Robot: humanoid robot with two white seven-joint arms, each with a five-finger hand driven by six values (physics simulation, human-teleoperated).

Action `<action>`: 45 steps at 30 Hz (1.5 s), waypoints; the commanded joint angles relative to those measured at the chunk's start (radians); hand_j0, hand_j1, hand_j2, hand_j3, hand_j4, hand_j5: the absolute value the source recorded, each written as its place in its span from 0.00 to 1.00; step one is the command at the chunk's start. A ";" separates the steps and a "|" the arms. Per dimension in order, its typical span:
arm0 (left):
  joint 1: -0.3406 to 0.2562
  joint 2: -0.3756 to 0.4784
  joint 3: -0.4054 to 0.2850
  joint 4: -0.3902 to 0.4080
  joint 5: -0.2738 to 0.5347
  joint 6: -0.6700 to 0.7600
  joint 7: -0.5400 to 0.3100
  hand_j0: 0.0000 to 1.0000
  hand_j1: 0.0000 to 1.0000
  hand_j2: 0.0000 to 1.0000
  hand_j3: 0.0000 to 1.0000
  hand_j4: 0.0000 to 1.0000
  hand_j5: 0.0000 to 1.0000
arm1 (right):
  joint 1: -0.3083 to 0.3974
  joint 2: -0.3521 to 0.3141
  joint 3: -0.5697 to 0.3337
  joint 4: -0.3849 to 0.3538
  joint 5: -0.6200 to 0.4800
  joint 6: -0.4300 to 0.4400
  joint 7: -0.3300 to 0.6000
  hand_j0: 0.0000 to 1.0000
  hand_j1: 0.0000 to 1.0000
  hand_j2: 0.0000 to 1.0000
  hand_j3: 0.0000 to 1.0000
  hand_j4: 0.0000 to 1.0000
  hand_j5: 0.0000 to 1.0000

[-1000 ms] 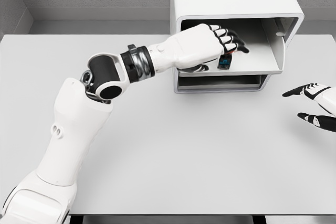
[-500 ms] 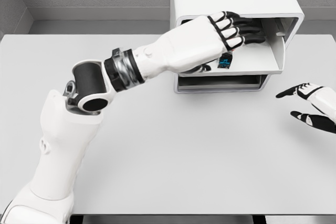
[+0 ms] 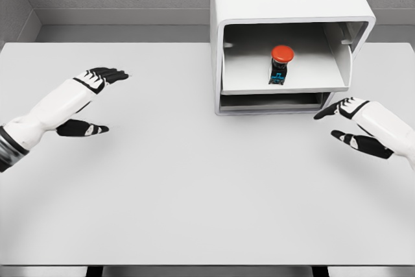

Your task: Slide open multi-storey tabletop storage cabinets and put open load switch and slide close multi-storey tabletop storage cabinets

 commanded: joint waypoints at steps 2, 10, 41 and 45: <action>0.008 0.008 0.026 0.063 0.004 0.003 0.001 1.00 1.00 1.00 1.00 1.00 1.00 | -0.006 0.000 0.027 -0.007 -0.008 0.002 0.022 0.64 0.64 0.64 0.64 0.64 0.64; 0.028 0.008 0.029 0.084 0.001 0.003 0.000 1.00 1.00 1.00 1.00 1.00 1.00 | -0.046 0.045 0.044 -0.010 -0.005 0.002 0.070 0.65 0.65 0.65 0.65 0.65 0.65; 0.029 0.007 0.031 0.094 0.002 0.003 0.000 1.00 1.00 1.00 1.00 1.00 1.00 | -0.268 0.068 0.193 0.220 0.021 0.002 0.074 0.69 0.69 0.69 0.69 0.69 0.69; 0.032 0.005 0.028 0.094 -0.001 0.003 0.000 1.00 1.00 1.00 1.00 1.00 1.00 | -0.249 0.014 0.174 0.209 0.003 0.002 0.065 0.71 0.71 0.71 0.71 0.71 0.71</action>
